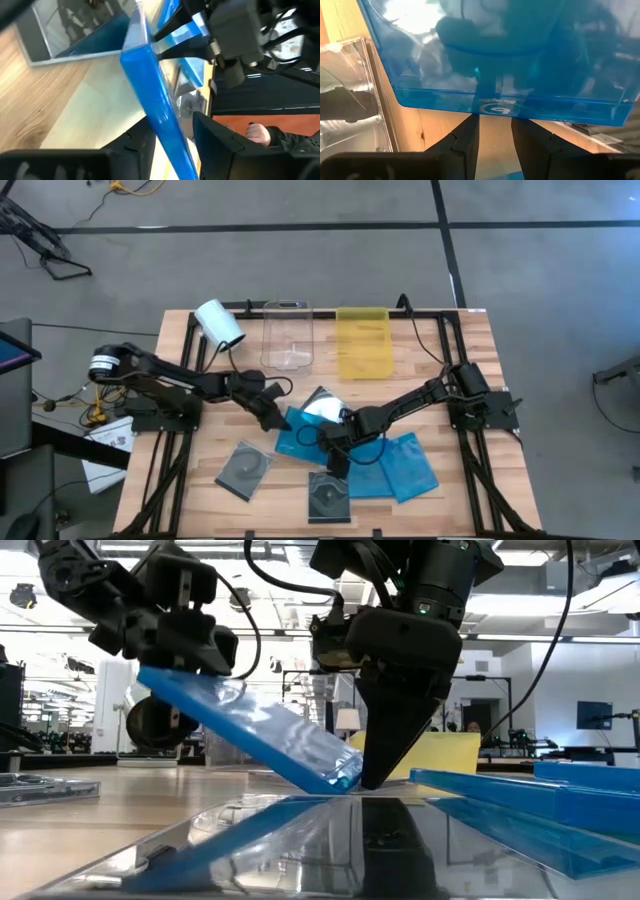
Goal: Pick & place jewel cases by type
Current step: Put the left blue CD case into the transparent bin, then put the top right black CD case into the yellow bin
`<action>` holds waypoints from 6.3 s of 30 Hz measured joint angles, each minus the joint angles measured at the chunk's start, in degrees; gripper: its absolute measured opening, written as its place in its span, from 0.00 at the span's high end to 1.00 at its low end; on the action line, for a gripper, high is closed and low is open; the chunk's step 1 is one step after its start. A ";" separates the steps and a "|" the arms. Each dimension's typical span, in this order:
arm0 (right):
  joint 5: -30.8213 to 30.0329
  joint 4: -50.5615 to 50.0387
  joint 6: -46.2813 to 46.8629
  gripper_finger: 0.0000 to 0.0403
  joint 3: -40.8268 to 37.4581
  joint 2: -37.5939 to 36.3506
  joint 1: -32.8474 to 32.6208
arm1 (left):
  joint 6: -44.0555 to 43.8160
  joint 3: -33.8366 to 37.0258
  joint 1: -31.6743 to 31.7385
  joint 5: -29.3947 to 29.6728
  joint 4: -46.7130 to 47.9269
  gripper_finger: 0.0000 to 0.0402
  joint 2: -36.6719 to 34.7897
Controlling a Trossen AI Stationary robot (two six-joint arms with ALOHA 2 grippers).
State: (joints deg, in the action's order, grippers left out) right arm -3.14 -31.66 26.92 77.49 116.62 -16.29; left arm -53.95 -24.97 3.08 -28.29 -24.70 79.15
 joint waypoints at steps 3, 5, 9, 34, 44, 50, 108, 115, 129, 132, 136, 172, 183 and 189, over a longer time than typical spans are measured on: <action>0.00 0.28 0.00 0.73 0.00 0.00 0.00 | 0.03 -0.04 0.03 0.00 -0.06 0.75 -0.37; 0.02 0.42 0.02 0.73 0.00 0.00 0.00 | 0.04 -0.04 0.03 0.04 0.03 0.78 -0.37; 0.19 0.42 0.48 0.73 0.00 0.00 -0.07 | 0.01 -0.04 0.05 0.47 0.10 0.86 -0.37; -1.76 -5.00 2.64 0.73 -0.03 -3.54 -0.23 | -0.34 -0.13 0.05 0.68 -0.73 0.90 -0.44; -8.46 -12.67 3.15 0.73 -0.02 -11.39 -0.90 | -0.68 -0.21 0.07 2.20 -2.02 0.91 -1.85; -12.19 -16.42 5.12 0.73 0.00 -15.36 -0.92 | -0.70 -0.17 0.05 4.40 -1.97 0.91 -5.12; -22.62 -19.54 13.66 0.73 -0.04 -23.56 -0.75 | 33.78 -13.56 8.93 64.27 30.90 0.91 -18.27; -22.58 -19.21 15.10 0.73 -0.02 -23.54 -0.81 | 38.64 -19.98 9.32 69.13 33.05 0.91 -9.58; -22.78 -19.23 15.17 0.73 -0.02 -23.52 -1.31 | 41.93 -28.57 10.48 70.78 45.65 0.90 2.00; -23.26 -19.26 15.11 0.73 -0.02 -23.52 -1.31 | 41.84 -28.57 10.60 70.73 46.97 0.90 2.69; -24.09 -19.26 14.81 0.73 0.00 -23.52 -1.31 | 41.13 -28.57 11.49 70.73 48.62 0.90 2.67; -24.28 -19.26 14.47 0.73 0.00 -23.52 -1.20 | 40.87 -28.57 13.23 57.79 45.03 0.58 2.62; -24.28 -19.24 13.64 0.73 0.00 -23.52 -1.20 | 41.82 -28.57 13.25 49.63 44.19 0.58 2.62; -24.29 -19.23 13.64 0.73 0.00 -23.52 -1.20 | 42.18 -28.55 13.23 49.07 44.09 0.58 2.60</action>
State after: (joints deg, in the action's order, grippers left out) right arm -27.42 -50.89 40.56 77.49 93.10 -17.50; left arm -11.77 -53.52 16.32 20.78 19.40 81.76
